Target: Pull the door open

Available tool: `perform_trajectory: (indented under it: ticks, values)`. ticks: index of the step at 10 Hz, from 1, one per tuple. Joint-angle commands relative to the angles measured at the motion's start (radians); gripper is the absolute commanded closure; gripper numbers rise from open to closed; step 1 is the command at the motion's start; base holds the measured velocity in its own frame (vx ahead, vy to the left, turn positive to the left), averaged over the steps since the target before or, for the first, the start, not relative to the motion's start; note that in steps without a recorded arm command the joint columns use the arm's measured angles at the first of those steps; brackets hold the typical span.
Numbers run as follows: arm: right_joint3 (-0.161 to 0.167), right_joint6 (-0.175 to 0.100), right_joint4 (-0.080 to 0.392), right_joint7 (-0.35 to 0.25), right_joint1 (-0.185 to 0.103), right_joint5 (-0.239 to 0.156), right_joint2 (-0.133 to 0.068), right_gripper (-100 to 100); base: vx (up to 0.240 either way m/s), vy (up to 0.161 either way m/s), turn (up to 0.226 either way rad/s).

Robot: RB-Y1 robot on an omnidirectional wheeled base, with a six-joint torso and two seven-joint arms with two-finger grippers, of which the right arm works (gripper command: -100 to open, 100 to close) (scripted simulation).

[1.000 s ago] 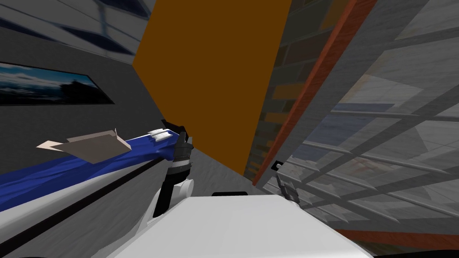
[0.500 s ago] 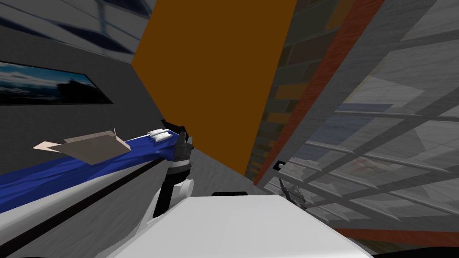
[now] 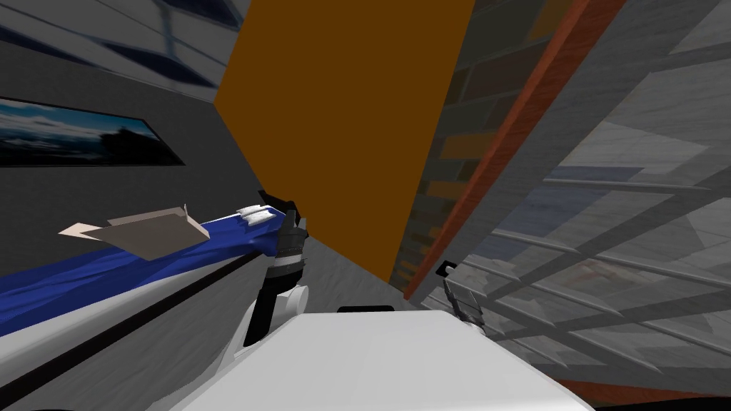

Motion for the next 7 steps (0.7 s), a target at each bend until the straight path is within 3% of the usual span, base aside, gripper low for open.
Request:
perform_trajectory:
  ticks: [1, 5, 6, 7]
  values:
    - [-0.007, 0.006, 0.025, 0.013, -0.031, -0.003, 0.001, -100, 0.077, -0.092, 0.04]
    - [-0.028, 0.057, 0.049, 0.055, -0.11, -0.015, 0.008, -100, 0.078, -0.094, 0.052]
    - [-0.025, 0.045, 0.053, 0.045, -0.103, -0.013, 0.004, -100, 0.036, -0.053, 0.023]
    - [-0.025, 0.045, 0.053, 0.045, -0.103, -0.013, 0.004, 100, -0.006, 0.01, -0.019]
